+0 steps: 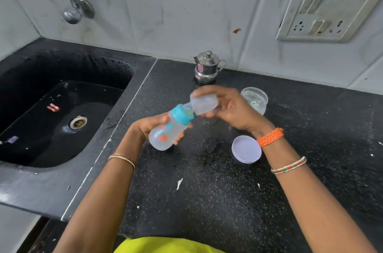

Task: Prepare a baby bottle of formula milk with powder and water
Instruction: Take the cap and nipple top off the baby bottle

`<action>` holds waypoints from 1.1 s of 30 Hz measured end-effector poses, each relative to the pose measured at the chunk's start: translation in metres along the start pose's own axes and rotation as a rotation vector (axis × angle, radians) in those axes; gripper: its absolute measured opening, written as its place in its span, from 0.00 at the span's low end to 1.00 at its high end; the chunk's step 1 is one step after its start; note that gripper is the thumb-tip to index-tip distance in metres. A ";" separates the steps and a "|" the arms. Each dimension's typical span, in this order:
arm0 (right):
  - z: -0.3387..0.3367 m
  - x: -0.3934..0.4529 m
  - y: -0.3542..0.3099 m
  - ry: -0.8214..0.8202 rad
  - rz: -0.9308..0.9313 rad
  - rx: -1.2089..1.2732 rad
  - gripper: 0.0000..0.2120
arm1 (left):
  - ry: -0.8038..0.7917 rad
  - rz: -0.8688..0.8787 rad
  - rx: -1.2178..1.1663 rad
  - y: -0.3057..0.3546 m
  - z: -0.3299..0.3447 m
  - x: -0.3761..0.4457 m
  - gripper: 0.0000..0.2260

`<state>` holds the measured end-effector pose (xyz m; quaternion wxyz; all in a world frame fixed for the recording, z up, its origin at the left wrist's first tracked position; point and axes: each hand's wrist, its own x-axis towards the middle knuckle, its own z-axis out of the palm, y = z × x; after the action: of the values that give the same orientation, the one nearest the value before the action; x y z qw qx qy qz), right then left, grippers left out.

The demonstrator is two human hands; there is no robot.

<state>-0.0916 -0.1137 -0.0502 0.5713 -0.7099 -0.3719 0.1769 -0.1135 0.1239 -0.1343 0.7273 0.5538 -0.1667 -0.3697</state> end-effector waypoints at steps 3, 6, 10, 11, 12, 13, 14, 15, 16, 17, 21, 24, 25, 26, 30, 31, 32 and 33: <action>-0.018 0.002 -0.018 0.107 -0.048 0.104 0.22 | 0.037 0.044 -0.149 -0.014 -0.003 -0.003 0.30; -0.022 0.009 -0.008 0.265 0.128 -0.155 0.20 | 0.218 0.139 -0.160 -0.016 0.000 0.002 0.36; -0.005 0.013 0.035 0.362 0.348 -0.732 0.20 | 0.464 0.224 -0.091 -0.009 0.006 0.008 0.38; 0.000 0.012 0.043 0.338 0.356 -0.855 0.20 | 0.531 0.230 -0.058 -0.008 0.008 0.008 0.36; 0.005 0.011 0.049 0.316 0.358 -0.934 0.20 | 0.595 0.227 -0.015 -0.007 0.011 0.009 0.32; 0.008 0.010 0.055 0.297 0.366 -0.970 0.21 | 0.653 0.216 0.031 -0.005 0.015 0.010 0.25; 0.012 0.011 0.060 0.280 0.376 -0.977 0.23 | 0.723 0.198 0.079 -0.004 0.019 0.012 0.17; 0.014 0.012 0.065 0.262 0.388 -0.976 0.24 | 0.797 0.182 0.108 -0.004 0.022 0.013 0.09; 0.016 0.013 0.069 0.238 0.401 -0.983 0.24 | 0.861 0.176 0.133 -0.004 0.025 0.014 0.06; 0.018 0.013 0.072 0.210 0.413 -0.995 0.25 | 0.907 0.180 0.157 -0.004 0.027 0.015 0.05; 0.018 0.014 0.072 0.207 0.455 -1.018 0.24 | 0.973 0.204 0.240 -0.003 0.034 0.020 0.09; 0.020 0.018 0.058 0.384 0.348 -1.079 0.23 | 1.068 0.200 0.428 -0.002 0.041 0.027 0.18; 0.023 0.020 0.051 0.447 0.333 -1.031 0.23 | 1.118 0.185 0.541 -0.001 0.045 0.029 0.20; 0.026 0.022 0.043 0.487 0.365 -0.936 0.25 | 1.168 0.165 0.667 0.000 0.050 0.030 0.22; 0.031 0.034 0.022 0.504 0.557 -0.490 0.33 | 1.328 0.156 1.271 0.009 0.070 0.037 0.24; 0.030 0.037 0.022 0.517 0.560 -0.444 0.32 | 1.347 0.195 1.394 0.010 0.073 0.039 0.24; 0.029 0.039 0.021 0.539 0.566 -0.391 0.32 | 1.368 0.227 1.495 0.010 0.074 0.040 0.24; 0.028 0.041 0.020 0.558 0.584 -0.322 0.31 | 1.392 0.243 1.578 0.010 0.075 0.041 0.24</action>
<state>-0.0770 -0.0665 -0.0697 0.4581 -0.8859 -0.0097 0.0719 -0.1310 0.0439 -0.1068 0.1290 0.9387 0.0396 0.3172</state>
